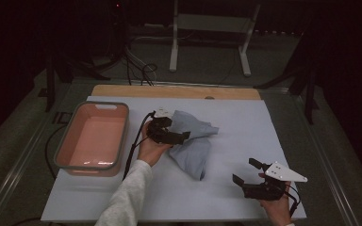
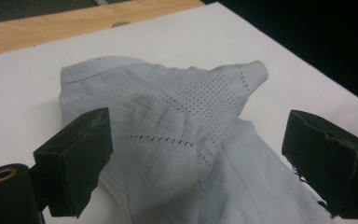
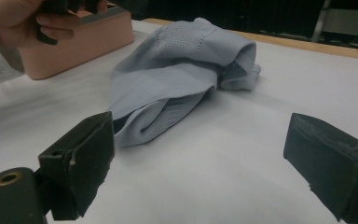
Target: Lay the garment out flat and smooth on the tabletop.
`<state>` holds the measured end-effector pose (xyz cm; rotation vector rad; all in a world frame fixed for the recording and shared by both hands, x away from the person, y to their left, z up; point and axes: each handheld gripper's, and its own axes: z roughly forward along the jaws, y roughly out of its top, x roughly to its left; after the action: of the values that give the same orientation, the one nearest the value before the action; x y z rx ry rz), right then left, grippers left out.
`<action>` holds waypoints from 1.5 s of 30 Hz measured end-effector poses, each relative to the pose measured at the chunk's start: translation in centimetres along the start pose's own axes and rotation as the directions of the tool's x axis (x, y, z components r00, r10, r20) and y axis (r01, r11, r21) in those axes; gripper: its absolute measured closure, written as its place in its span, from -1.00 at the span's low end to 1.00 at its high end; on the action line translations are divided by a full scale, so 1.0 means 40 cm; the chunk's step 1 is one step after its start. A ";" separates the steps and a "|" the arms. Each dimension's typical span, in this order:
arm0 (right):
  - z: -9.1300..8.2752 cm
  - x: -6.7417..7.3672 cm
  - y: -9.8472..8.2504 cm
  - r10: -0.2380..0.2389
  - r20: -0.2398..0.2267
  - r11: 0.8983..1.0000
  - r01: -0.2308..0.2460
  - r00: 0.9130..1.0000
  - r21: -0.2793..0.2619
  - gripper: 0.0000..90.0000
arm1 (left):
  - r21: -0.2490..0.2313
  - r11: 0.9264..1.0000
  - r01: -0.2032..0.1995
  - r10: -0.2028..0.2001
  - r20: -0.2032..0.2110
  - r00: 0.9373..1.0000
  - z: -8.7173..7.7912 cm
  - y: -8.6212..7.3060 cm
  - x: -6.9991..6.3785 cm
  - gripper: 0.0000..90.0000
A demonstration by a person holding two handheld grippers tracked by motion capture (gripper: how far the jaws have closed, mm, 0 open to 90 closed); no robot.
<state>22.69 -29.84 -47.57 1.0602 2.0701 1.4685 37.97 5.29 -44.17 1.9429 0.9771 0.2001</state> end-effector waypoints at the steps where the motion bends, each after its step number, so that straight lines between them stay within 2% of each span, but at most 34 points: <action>1: 0.000 0.000 0.000 0.000 -0.001 1.000 0.000 1.000 0.000 -0.81 | 0.018 1.000 -0.010 0.011 -0.022 1.000 0.011 -0.001 -0.001 -0.75; 3: 0.001 0.000 0.000 -0.002 -0.002 1.000 0.002 1.000 0.001 -0.81 | 0.026 1.000 -0.014 0.015 -0.044 0.999 0.021 -0.003 -0.001 -0.70; 4: 0.001 0.000 0.000 -0.002 -0.002 1.000 0.002 1.000 0.001 -0.81 | 0.026 1.000 -0.014 0.015 -0.044 0.999 0.021 -0.003 -0.001 -0.62; 5: 0.001 0.000 0.000 -0.001 -0.002 1.000 0.001 1.000 0.001 -0.81 | 0.036 0.999 -0.019 0.021 -0.075 0.997 0.030 -0.005 0.001 -0.56; 7: 0.001 0.000 0.000 -0.001 -0.002 1.000 0.001 1.000 0.001 -0.81 | 0.046 0.999 -0.027 0.032 -0.097 0.995 0.036 -0.007 0.003 -0.41; 9: 0.002 0.001 0.000 -0.003 -0.003 1.000 0.003 1.000 0.001 -0.81 | 0.075 0.996 -0.039 0.047 -0.113 0.993 0.047 -0.010 0.006 -0.21; 12: 0.004 0.002 0.001 -0.007 -0.003 1.000 0.007 1.000 0.003 -0.81 | 0.118 0.991 -0.068 0.078 -0.087 0.993 0.059 -0.019 0.009 0.19; 15: 0.007 0.002 0.002 -0.008 -0.003 1.000 0.008 1.000 0.001 -0.81 | 0.142 0.985 -0.092 0.105 -0.083 0.991 0.062 -0.023 0.007 0.59; 18: 0.012 0.003 0.003 -0.002 -0.003 1.000 0.002 1.000 0.005 -0.81 | 0.127 0.989 -0.072 0.082 -0.069 0.994 0.050 -0.025 0.015 0.79; 21: 0.016 0.007 0.003 -0.007 -0.007 1.000 0.007 1.000 0.009 -0.81 | 0.088 0.996 -0.011 0.017 -0.060 0.998 0.030 -0.037 0.033 0.96; 27: 0.020 0.012 0.004 -0.008 -0.009 1.000 0.008 1.000 0.014 -0.81 | 0.083 0.994 0.064 -0.056 -0.103 0.993 -0.007 -0.074 0.074 0.98; 31: 0.020 0.011 0.003 -0.009 -0.007 1.000 0.009 1.000 0.013 -0.81 | 0.100 0.990 0.099 -0.085 -0.134 0.987 -0.025 -0.094 0.095 0.98; 34: 0.020 0.010 0.003 -0.009 -0.007 1.000 0.009 1.000 0.014 -0.81 | 0.115 0.988 0.099 -0.082 -0.146 0.986 -0.031 -0.105 0.104 0.98; 35: 0.019 0.009 0.003 -0.006 -0.003 1.000 0.006 1.000 0.013 -0.81 | 0.132 0.985 0.111 -0.088 -0.171 0.981 -0.035 -0.117 0.114 0.99; 36: 0.019 0.009 0.003 -0.006 -0.004 1.000 0.006 1.000 0.014 -0.81 | 0.132 0.985 0.111 -0.088 -0.171 0.981 -0.035 -0.117 0.114 0.99; 37: 0.019 0.009 0.003 -0.005 -0.003 1.000 0.005 1.000 0.015 -0.81 | 0.147 0.980 0.132 -0.104 -0.184 0.977 -0.039 -0.129 0.124 0.99; 39: 0.019 0.008 0.003 -0.005 -0.003 1.000 0.005 1.000 0.015 -0.81 | 0.163 0.976 0.145 -0.112 -0.195 0.974 -0.039 -0.138 0.130 0.99; 41: 0.019 0.008 0.003 -0.006 -0.003 1.000 0.006 1.000 0.015 -0.81 | 0.173 0.976 0.135 -0.100 -0.201 0.975 -0.038 -0.138 0.128 0.97; 42: 0.020 0.008 0.003 -0.007 -0.003 1.000 0.007 1.000 0.015 -0.81 | 0.169 0.976 0.134 -0.100 -0.198 0.975 -0.037 -0.133 0.122 0.94; 45: 0.021 0.009 0.003 -0.009 -0.003 1.000 0.009 1.000 0.015 -0.81 | 0.155 0.983 0.099 -0.072 -0.174 0.982 -0.036 -0.117 0.104 0.51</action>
<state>23.08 -29.05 -47.74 1.0535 2.0886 1.4530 37.47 10.37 -48.07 2.0520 1.2184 0.2441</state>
